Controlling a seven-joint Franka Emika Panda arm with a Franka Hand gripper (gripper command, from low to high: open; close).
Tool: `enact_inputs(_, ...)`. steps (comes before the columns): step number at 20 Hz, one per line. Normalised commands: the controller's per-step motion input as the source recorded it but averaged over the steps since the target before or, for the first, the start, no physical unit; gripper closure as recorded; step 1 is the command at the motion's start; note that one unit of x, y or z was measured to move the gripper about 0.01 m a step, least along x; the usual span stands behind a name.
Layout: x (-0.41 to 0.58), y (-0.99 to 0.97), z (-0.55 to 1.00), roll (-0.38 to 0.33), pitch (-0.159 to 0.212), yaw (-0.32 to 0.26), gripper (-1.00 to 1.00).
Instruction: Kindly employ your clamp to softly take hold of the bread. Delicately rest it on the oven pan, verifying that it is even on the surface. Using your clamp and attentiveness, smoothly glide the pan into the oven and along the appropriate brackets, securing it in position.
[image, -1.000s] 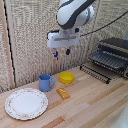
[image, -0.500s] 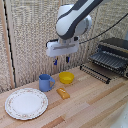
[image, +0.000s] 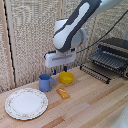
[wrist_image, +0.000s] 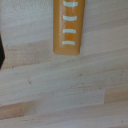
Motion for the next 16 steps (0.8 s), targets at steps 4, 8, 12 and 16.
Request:
enact_inputs(4, -0.337, 0.03, -0.34, -0.007, 0.049, 0.000, -1.00)
enact_inputs(8, -0.217, 0.00, -0.38, -0.001, 0.004, 0.001, -1.00)
enact_inputs(12, -0.015, 0.02, -0.39, -0.021, -0.023, 0.006, -1.00)
enact_inputs(16, 0.000, 0.08, -0.35, -0.048, -0.020, 0.025, -1.00)
